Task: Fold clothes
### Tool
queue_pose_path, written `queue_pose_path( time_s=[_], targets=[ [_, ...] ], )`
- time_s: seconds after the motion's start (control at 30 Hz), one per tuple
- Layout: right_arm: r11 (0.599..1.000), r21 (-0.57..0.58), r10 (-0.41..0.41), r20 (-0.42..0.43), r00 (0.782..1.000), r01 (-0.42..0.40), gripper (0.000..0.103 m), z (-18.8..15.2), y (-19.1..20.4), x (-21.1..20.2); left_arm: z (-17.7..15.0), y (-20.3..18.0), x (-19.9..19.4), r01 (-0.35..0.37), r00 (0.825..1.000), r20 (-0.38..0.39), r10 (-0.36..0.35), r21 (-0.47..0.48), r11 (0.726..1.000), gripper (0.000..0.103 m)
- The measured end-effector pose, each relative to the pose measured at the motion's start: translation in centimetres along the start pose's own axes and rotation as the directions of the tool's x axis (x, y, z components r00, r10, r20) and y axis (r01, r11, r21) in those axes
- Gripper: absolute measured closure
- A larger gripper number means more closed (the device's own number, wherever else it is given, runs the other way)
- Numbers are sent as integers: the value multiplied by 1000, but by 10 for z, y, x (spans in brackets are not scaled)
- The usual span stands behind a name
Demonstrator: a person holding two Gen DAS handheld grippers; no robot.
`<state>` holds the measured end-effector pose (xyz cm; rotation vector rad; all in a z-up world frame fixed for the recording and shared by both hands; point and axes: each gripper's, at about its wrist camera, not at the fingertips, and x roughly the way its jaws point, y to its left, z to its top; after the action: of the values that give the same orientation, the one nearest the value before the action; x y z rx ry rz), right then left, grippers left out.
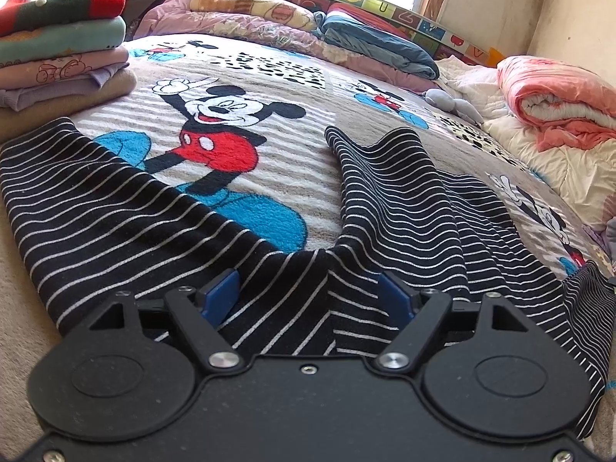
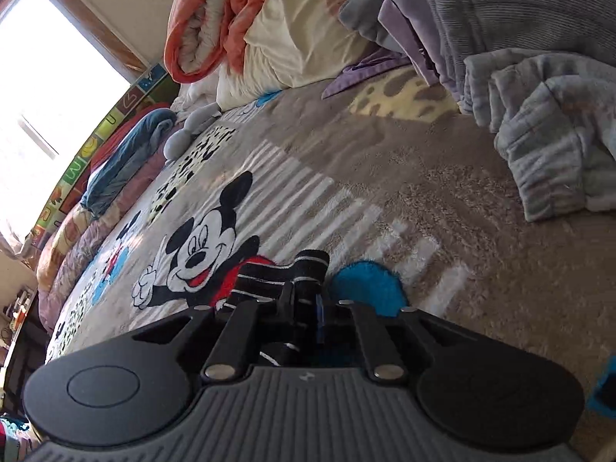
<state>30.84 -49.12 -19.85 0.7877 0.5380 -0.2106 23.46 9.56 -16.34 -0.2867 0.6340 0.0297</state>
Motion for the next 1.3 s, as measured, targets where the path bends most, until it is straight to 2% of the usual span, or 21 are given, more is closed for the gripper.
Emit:
queue_pose_path(
  time_s=[0.03, 0.1, 0.2, 0.27, 0.3, 0.37, 0.47, 0.5, 0.6, 0.63, 0.77, 0.83, 0.9, 0.97, 1.03, 1.07, 1.1, 1.13, 1.2, 1.27, 1.3],
  targets=[
    [1000, 0, 3, 11, 1000, -3, 66, -4, 0, -4, 0, 0, 0, -1, 1000, 0, 1, 2, 1000, 25],
    [1000, 4, 0, 28, 1000, 0, 55, -14, 3, -15, 0, 0, 0, -3, 1000, 0, 3, 7, 1000, 25],
    [997, -83, -6, 25, 1000, 8, 52, -32, 17, -30, -1, 0, -1, -5, 1000, 1, 5, 9, 1000, 25],
    [977, -214, -15, 40, 999, 23, 51, -47, 37, -44, -1, -1, -1, -6, 1000, 1, 6, 10, 1000, 25],
    [957, -290, 6, 23, 1000, 1, 51, -55, 50, -48, -2, -2, -1, -8, 1000, 2, 8, 12, 1000, 25],
    [898, -435, 51, -25, 998, -56, 51, -73, 78, -56, -3, -3, -1, -13, 1000, 3, 13, 22, 1000, 25],
    [755, -633, 121, -118, 986, -169, 54, -107, 125, -63, -4, -5, -1, -20, 1000, 5, 20, 37, 999, 25],
    [702, -682, 142, -150, 978, -206, 54, -118, 140, -65, -4, -5, -1, -20, 1000, 5, 20, 39, 999, 25],
    [576, -767, 162, -231, 959, -282, 57, -147, 179, -65, -4, -3, -1, -12, 1000, 3, 12, 30, 999, 24],
    [537, -795, 141, -244, 959, -281, 58, -157, 190, -62, -3, -2, -2, -9, 1000, 2, 9, 28, 1000, 24],
    [415, -899, -10, -161, 987, -142, 60, -176, 198, -42, -2, 1, -2, 6, 1000, -5, -6, 19, 1000, 24],
    [473, -878, -19, -90, 996, -70, 60, -161, 191, -43, 0, 2, -2, 15, 1000, -10, -15, 15, 1000, 24],
    [507, -862, -31, -16, 999, 2, 60, -146, 179, -48, 1, 4, -2, 22, 1000, -16, -22, 6, 1000, 24],
    [529, -849, -4, -19, 1000, -14, 59, -141, 171, -56, 2, 3, -1, 21, 1000, -18, -21, 8, 1000, 23],
    [501, -859, 71, -79, 994, -104, 59, -147, 169, -65, 1, 1, -1, 19, 1000, -18, -18, 16, 1000, 22],
    [455, -878, 90, -122, 988, -150, 61, -155, 172, -68, 1, 1, -1, 17, 1000, -18, -17, 19, 1000, 22],
    [404, -900, 71, -146, 987, -162, 60, -164, 176, -66, 1, 0, -1, 16, 1000, -18, -15, 22, 1000, 22],
    [350, -929, -12, -137, 991, -124, 60, -173, 179, -59, 0, 0, -1, 15, 1000, -18, -14, 24, 1000, 22],
    [452, -889, -64, -116, 991, -75, 55, -161, 173, -54, 0, -1, -1, 12, 1000, -17, -11, 30, 999, 22],
    [543, -839, -118, -59, 991, 14, 55, -145, 164, -55, -1, -2, -1, 9, 1000, -16, -8, 36, 999, 22],
    [553, -832, -122, -38, 992, 36, 55, -142, 160, -58, -1, -2, -1, 8, 1000, -16, -7, 39, 999, 22]
  ],
)
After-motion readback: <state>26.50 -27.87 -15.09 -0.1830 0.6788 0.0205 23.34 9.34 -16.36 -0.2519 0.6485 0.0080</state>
